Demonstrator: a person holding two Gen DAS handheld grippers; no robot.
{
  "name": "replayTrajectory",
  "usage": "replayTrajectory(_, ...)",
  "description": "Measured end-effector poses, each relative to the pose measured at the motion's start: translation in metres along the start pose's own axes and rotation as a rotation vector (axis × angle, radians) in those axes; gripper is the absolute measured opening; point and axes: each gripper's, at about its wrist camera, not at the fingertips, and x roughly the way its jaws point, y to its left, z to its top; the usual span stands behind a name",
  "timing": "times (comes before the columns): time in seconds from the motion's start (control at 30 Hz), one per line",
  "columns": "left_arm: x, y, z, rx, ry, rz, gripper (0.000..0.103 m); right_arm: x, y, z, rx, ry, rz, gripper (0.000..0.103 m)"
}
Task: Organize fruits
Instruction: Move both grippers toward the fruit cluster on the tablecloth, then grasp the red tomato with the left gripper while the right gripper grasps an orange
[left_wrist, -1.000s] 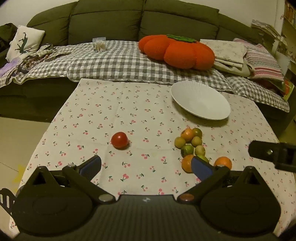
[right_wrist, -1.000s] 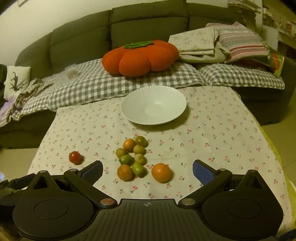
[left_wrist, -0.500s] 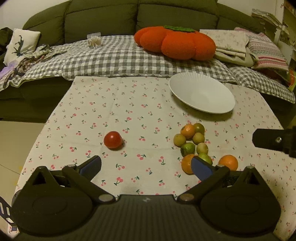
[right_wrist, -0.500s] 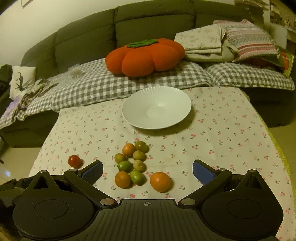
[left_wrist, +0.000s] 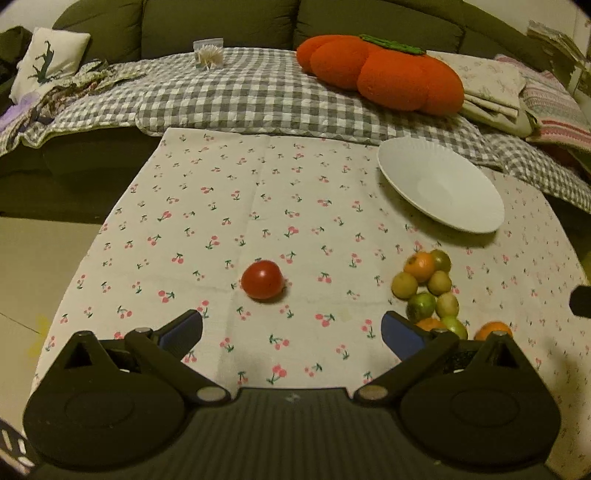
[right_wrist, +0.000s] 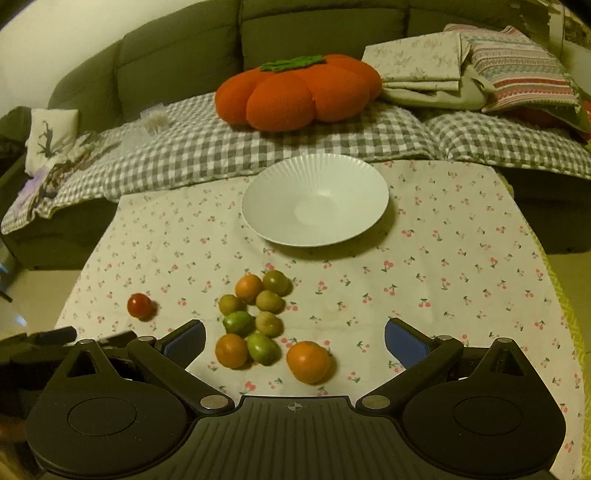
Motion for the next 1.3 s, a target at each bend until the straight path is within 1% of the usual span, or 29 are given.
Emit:
replayTrajectory(0.13, 0.005, 0.009, 0.010, -0.031, 0.012, -0.040, 0.102, 0.002, -0.012, 0.009, 0.003, 0.010, 0.003, 0.103)
replayTrajectory(0.27, 0.009, 0.018, 0.023, -0.062, 0.037, -0.071, 0.102, 0.004, -0.011, 0.020, -0.041, 0.026, 0.016, 0.103)
replayTrajectory(0.33, 0.009, 0.023, 0.026, -0.081, 0.044, -0.078, 0.102, 0.006, -0.010, 0.023, -0.038, 0.032, 0.031, 0.103)
replayTrajectory(0.4, 0.007, 0.028, 0.026, -0.092, 0.055, -0.113, 0.101, 0.008, -0.011, 0.021, -0.038, 0.031, 0.047, 0.103)
replayTrajectory(0.47, 0.008, 0.033, 0.028, -0.111, 0.065, -0.129, 0.100, 0.011, -0.011, 0.014, -0.056, 0.034, 0.046, 0.103)
replayTrajectory(0.53, 0.010, 0.036, 0.031, -0.112, 0.062, -0.115, 0.100, 0.017, -0.012, 0.009, -0.077, 0.046, 0.040, 0.103)
replayTrajectory(0.6, 0.015, 0.035, 0.032, -0.090, 0.058, -0.073, 0.100, 0.021, -0.013, 0.005, -0.085, 0.057, 0.045, 0.103)
replayTrajectory(0.63, 0.017, 0.034, 0.030, -0.080, 0.064, -0.067, 0.100, 0.022, -0.013, 0.004, -0.085, 0.063, 0.049, 0.103)
replayTrajectory(0.7, 0.024, 0.030, 0.027, -0.056, 0.095, -0.089, 0.100, 0.026, -0.012, -0.001, -0.093, 0.079, 0.063, 0.103)
replayTrajectory(0.77, 0.028, 0.028, 0.022, -0.056, 0.107, -0.106, 0.100, 0.029, -0.010, -0.006, -0.105, 0.090, 0.067, 0.103)
replayTrajectory(0.87, 0.036, 0.023, 0.017, -0.035, 0.118, -0.095, 0.098, 0.034, -0.007, -0.015, -0.126, 0.097, 0.068, 0.103)
replayTrajectory(0.93, 0.040, 0.021, 0.016, -0.023, 0.122, -0.082, 0.095, 0.038, -0.006, -0.019, -0.141, 0.102, 0.064, 0.103)
replayTrajectory(1.07, 0.051, 0.020, 0.018, -0.027, 0.114, -0.071, 0.095, 0.048, -0.006, -0.024, -0.168, 0.116, 0.050, 0.103)
replayTrajectory(1.17, 0.065, 0.023, 0.022, -0.046, 0.135, -0.079, 0.089, 0.054, -0.008, -0.025, -0.171, 0.111, 0.023, 0.102)
replayTrajectory(1.27, 0.073, 0.027, 0.026, -0.044, 0.126, -0.046, 0.088, 0.061, -0.010, -0.023, -0.176, 0.111, 0.000, 0.102)
replayTrajectory(1.3, 0.077, 0.027, 0.028, -0.039, 0.120, -0.030, 0.087, 0.064, -0.012, -0.022, -0.174, 0.111, -0.009, 0.102)
